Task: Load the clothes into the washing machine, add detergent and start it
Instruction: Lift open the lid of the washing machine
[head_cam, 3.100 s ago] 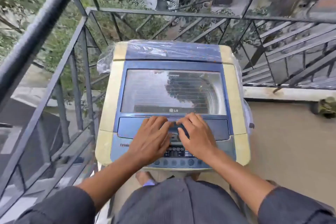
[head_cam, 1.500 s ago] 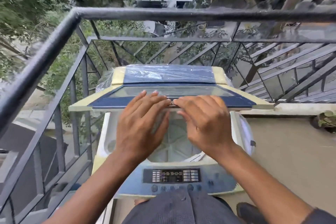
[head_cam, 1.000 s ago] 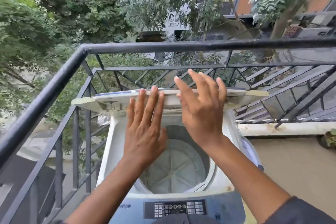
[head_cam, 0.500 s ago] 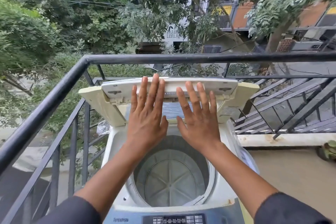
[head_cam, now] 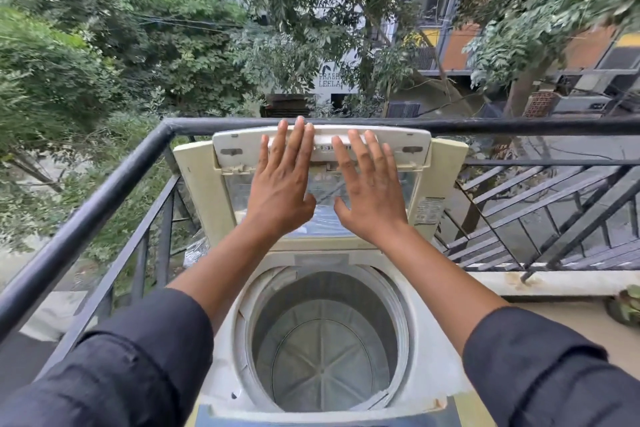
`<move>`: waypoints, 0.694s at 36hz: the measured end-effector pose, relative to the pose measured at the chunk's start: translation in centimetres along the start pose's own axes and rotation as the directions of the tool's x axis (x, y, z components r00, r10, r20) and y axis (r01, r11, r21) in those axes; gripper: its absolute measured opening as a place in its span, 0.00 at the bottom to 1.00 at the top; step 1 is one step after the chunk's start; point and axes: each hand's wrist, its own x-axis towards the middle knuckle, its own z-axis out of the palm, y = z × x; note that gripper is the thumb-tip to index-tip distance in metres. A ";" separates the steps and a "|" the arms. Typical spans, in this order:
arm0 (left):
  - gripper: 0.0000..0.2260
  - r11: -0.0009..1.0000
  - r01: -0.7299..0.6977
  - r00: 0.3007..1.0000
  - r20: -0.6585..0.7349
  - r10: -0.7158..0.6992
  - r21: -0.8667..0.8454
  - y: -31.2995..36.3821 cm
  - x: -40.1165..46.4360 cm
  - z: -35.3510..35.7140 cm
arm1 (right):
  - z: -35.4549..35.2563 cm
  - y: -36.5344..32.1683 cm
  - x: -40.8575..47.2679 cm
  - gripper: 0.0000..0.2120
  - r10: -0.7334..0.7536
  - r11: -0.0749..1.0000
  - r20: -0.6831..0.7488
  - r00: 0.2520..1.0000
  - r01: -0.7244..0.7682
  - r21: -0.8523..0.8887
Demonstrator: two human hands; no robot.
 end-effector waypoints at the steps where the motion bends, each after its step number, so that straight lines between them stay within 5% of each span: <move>1: 0.53 1.000 0.001 1.000 0.009 -0.001 0.002 -0.1 0.3 0.1 | 0.1 0.1 0.3 0.49 0.002 1.000 0.008 1.000 -0.002 -0.001; 14: 0.55 1.000 0.018 0.995 0.100 -0.018 0.004 -0.9 2.2 0.2 | 0.1 0.4 2.2 0.52 0.021 1.000 0.099 0.995 -0.020 -0.010; 25: 0.52 1.000 0.010 1.000 0.021 -0.010 -0.009 0.1 -0.2 -0.1 | -0.8 -0.7 -0.1 0.47 0.043 0.999 0.037 0.998 -0.045 0.032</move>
